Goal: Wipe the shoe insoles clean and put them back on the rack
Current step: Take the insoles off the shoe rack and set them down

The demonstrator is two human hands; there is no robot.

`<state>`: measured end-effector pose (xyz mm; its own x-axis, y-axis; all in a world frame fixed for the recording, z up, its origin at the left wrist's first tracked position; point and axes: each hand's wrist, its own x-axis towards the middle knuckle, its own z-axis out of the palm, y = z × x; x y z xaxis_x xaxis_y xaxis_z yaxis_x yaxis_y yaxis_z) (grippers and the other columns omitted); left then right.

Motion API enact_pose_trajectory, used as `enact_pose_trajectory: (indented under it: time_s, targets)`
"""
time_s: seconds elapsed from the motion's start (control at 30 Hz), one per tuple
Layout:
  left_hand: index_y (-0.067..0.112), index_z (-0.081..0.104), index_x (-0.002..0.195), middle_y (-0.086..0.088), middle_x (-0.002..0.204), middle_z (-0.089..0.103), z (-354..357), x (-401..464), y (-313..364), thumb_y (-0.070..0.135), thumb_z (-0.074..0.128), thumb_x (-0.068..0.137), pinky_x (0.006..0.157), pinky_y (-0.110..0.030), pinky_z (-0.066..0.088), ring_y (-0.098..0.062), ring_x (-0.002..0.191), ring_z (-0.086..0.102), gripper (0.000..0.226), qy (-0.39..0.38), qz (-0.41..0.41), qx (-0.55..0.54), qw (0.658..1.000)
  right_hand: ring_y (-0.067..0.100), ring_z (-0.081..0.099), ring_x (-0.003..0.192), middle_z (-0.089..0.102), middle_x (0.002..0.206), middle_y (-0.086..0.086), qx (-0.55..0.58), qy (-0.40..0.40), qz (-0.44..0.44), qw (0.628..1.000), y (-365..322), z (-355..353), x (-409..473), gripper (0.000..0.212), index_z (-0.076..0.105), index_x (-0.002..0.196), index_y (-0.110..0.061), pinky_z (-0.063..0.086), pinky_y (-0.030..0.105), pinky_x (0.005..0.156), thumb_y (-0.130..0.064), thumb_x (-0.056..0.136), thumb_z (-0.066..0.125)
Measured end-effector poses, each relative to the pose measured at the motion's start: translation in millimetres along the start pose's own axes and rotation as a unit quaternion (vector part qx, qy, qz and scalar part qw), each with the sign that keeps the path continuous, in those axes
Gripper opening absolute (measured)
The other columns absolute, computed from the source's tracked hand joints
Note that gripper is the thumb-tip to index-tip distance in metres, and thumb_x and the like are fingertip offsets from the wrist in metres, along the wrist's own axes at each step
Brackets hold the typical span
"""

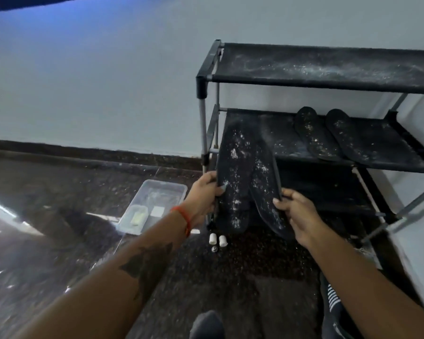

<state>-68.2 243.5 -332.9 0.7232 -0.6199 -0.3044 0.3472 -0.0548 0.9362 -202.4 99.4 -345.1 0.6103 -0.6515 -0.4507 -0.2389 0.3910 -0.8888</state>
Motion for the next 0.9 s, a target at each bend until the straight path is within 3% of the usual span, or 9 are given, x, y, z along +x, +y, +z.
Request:
enact_pose_trajectory:
  time_s: [0.1, 0.23, 0.4, 0.57, 0.63, 0.77, 0.83, 0.9]
  targets:
    - [0.009, 0.056, 0.105, -0.004, 0.093, 0.064, -33.1, -19.7, -43.4, -0.011, 0.043, 0.092, 0.06, -0.023, 0.056, -0.013, 0.078, 0.061, 0.027, 0.02, -0.018, -0.02, 0.999, 0.02, 0.062, 0.09, 0.067, 0.099, 0.005, -0.01, -0.007, 0.029, 1.0, 49.6, 10.7, -6.2, 0.023, 0.06, 0.105, -0.012, 0.05, 0.032, 0.068, 0.003, 0.089, 0.053]
    - [0.008, 0.057, 0.095, -0.008, 0.092, 0.066, -79.2, -21.9, -109.1, -0.015, 0.044, 0.09, 0.064, -0.023, 0.055, -0.012, 0.075, 0.065, 0.027, 0.07, -0.053, -0.072, 0.994, 0.025, 0.061, 0.088, 0.068, 0.094, 0.01, -0.034, -0.027, 0.072, 0.996, 119.3, 32.6, 11.5, 0.023, 0.059, 0.102, -0.006, 0.049, 0.042, 0.084, 0.009, 0.087, 0.052]
    - [0.005, 0.056, 0.096, -0.008, 0.088, 0.065, -126.2, -9.1, -182.0, -0.016, 0.043, 0.09, 0.053, -0.017, 0.052, -0.004, 0.062, 0.065, 0.026, 0.136, -0.1, -0.066, 0.983, 0.022, 0.062, 0.077, 0.068, 0.085, 0.006, -0.079, -0.043, 0.111, 0.99, 197.7, 67.1, 51.0, 0.021, 0.061, 0.094, -0.01, 0.051, 0.031, 0.066, 0.008, 0.087, 0.054]
    - [0.009, 0.058, 0.094, -0.005, 0.086, 0.066, -155.5, 8.3, -246.7, -0.016, 0.047, 0.089, 0.052, -0.015, 0.05, -0.007, 0.063, 0.064, 0.028, 0.198, -0.145, -0.036, 0.969, 0.014, 0.058, 0.068, 0.065, 0.079, 0.003, -0.1, -0.036, 0.133, 0.985, 262.2, 101.1, 86.9, 0.025, 0.058, 0.087, -0.015, 0.045, 0.024, 0.056, 0.009, 0.087, 0.052]
    - [0.01, 0.058, 0.094, -0.003, 0.086, 0.066, -164.0, 12.8, -266.2, -0.015, 0.049, 0.089, 0.057, -0.017, 0.052, -0.011, 0.07, 0.062, 0.027, 0.218, -0.161, -0.015, 0.962, 0.012, 0.057, 0.066, 0.064, 0.079, 0.002, -0.118, -0.032, 0.141, 0.983, 283.5, 110.6, 96.4, 0.024, 0.058, 0.09, -0.014, 0.044, 0.021, 0.055, 0.009, 0.088, 0.052]
    - [0.011, 0.058, 0.096, -0.004, 0.089, 0.066, -179.7, 20.3, -295.7, -0.012, 0.05, 0.09, 0.081, -0.034, 0.05, -0.015, 0.078, 0.061, 0.026, 0.233, -0.197, 0.041, 0.951, 0.013, 0.055, 0.069, 0.06, 0.078, 0.0, -0.151, -0.014, 0.146, 0.978, 309.3, 119.7, 104.5, 0.021, 0.056, 0.097, -0.011, 0.044, 0.02, 0.056, 0.007, 0.088, 0.052]
    - [0.013, 0.058, 0.102, -0.006, 0.096, 0.068, -187.0, 22.8, -304.4, -0.006, 0.055, 0.09, 0.086, -0.036, 0.05, -0.017, 0.083, 0.062, 0.023, 0.236, -0.211, 0.083, 0.945, 0.017, 0.057, 0.076, 0.062, 0.082, 0.002, -0.171, -0.014, 0.144, 0.975, 313.5, 122.9, 104.1, 0.018, 0.059, 0.099, -0.01, 0.047, 0.023, 0.062, 0.003, 0.088, 0.054]
    - [0.018, 0.059, 0.107, -0.005, 0.106, 0.068, -191.8, 23.2, -302.6, 0.01, 0.062, 0.089, 0.091, -0.034, 0.049, -0.021, 0.094, 0.063, 0.021, 0.246, -0.227, 0.201, 0.921, 0.019, 0.061, 0.084, 0.067, 0.092, 0.005, -0.202, -0.025, 0.126, 0.971, 313.5, 126.4, 99.6, 0.018, 0.064, 0.102, -0.007, 0.052, 0.03, 0.074, -0.003, 0.085, 0.06]
